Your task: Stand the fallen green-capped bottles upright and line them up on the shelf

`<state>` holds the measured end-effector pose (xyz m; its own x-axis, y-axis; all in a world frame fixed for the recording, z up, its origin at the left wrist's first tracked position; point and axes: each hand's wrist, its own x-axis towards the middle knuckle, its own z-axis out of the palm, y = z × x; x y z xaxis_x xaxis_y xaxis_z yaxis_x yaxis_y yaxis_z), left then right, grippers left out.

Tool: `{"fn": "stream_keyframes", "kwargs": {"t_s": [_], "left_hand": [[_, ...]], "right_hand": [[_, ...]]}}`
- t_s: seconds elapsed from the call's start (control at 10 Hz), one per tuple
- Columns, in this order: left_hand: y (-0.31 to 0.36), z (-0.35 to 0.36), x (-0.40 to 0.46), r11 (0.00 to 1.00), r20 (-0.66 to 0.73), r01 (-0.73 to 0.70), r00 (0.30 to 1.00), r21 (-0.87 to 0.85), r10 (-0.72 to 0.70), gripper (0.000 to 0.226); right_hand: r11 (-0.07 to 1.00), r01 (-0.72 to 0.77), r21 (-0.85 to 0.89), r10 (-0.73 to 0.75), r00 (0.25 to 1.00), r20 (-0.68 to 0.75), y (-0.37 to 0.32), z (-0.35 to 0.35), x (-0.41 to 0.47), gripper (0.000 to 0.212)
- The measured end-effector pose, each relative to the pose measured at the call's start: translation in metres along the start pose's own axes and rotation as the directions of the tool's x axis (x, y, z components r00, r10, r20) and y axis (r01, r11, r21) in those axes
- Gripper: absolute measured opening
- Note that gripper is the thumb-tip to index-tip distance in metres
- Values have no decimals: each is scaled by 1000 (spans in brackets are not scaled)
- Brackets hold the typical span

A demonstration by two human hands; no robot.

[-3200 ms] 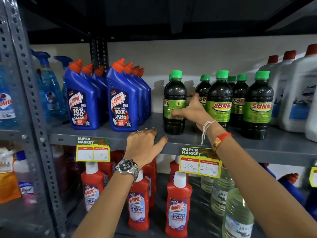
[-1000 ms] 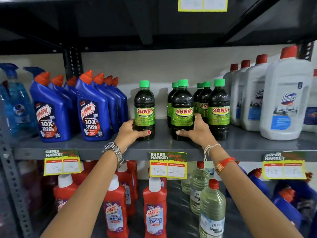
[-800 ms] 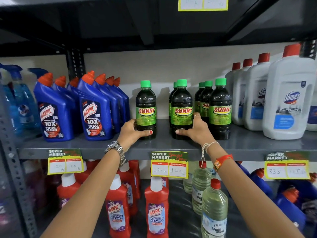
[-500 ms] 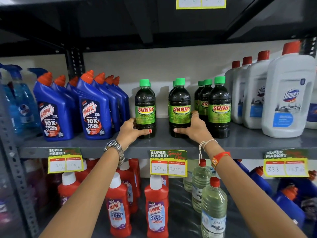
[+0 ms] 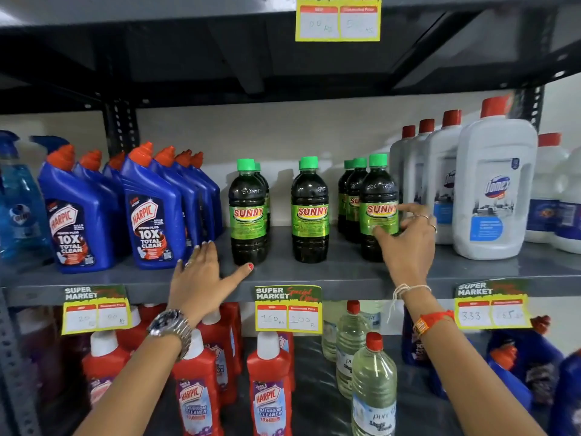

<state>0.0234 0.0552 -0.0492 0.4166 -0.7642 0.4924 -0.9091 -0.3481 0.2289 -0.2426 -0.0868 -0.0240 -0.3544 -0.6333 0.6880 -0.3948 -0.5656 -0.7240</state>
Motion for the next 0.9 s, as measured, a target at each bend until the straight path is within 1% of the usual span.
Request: {"fn": "stream_keyframes", "kwargs": {"t_s": [0.1,0.2,0.3,0.4,0.5,0.6,0.7,0.8,0.9], "left_hand": [[0,2,-7,996,2,-21,1000,84,21,87],[1,1,-9,989,3,-39,999,139,39,80],[2,3,-9,988,-22,-23,999,152,27,78],[4,4,-10,989,-43,-12,999,147,19,75],[5,5,-10,990,-61,-6,998,142,15,72],[5,5,-11,991,-75,1,997,133,9,71],[5,7,-10,990,-84,-8,996,138,20,70],[6,5,-12,991,-90,-1,996,137,14,70],[9,6,-11,989,-91,31,996,146,-18,78]], "right_hand": [[993,-22,-117,34,994,99,11,-6,9,76],[994,-99,-49,110,942,316,22,-6,19,97],[978,-208,7,177,852,493,27,-4,26,102],[973,-225,-48,215,814,540,29,-4,28,91],[983,-173,-70,183,827,531,29,-3,26,84],[986,-161,-53,163,819,550,23,-2,24,79],[984,-177,-33,164,808,566,25,2,27,78],[982,-184,-49,178,795,580,20,1,23,79],[982,-188,-15,166,821,547,17,-4,23,86]]}}
